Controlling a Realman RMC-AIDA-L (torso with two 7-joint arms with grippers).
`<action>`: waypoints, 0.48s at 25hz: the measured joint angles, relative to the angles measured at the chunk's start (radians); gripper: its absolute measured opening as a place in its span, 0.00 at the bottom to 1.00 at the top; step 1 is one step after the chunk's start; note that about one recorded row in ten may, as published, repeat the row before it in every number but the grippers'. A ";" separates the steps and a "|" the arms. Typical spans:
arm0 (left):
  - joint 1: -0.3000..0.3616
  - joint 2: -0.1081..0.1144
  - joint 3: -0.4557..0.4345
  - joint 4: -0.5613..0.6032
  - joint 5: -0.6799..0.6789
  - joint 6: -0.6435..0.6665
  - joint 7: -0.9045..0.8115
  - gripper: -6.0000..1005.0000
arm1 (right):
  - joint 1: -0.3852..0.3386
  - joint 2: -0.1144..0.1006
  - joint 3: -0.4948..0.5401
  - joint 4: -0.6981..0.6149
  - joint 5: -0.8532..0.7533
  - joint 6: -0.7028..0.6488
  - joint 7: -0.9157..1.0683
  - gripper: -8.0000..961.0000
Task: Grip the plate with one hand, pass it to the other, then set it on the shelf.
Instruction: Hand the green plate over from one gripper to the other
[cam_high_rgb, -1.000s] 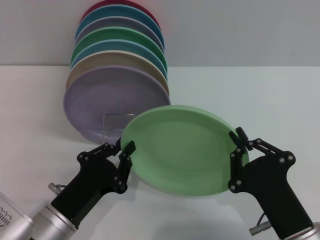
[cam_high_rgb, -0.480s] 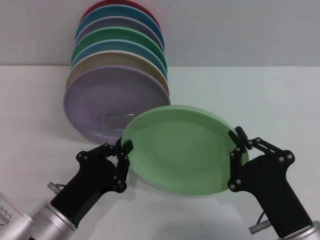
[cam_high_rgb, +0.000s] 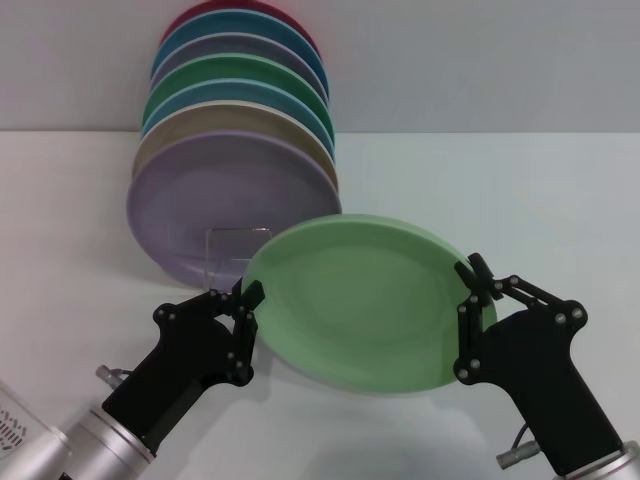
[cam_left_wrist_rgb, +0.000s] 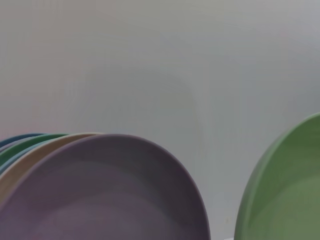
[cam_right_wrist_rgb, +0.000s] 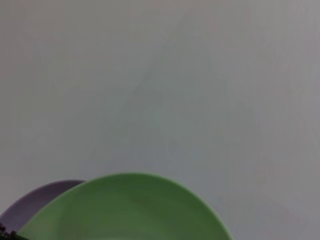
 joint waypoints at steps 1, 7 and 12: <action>0.001 0.000 0.000 0.000 0.000 0.000 0.000 0.06 | 0.000 0.000 -0.001 -0.001 0.000 0.000 0.000 0.04; 0.007 0.001 -0.001 0.000 0.001 0.003 0.000 0.04 | 0.002 0.000 -0.004 -0.011 0.000 0.000 0.000 0.07; 0.013 0.002 -0.010 0.001 0.001 0.006 0.003 0.04 | 0.007 0.000 -0.004 -0.018 -0.004 0.001 0.000 0.10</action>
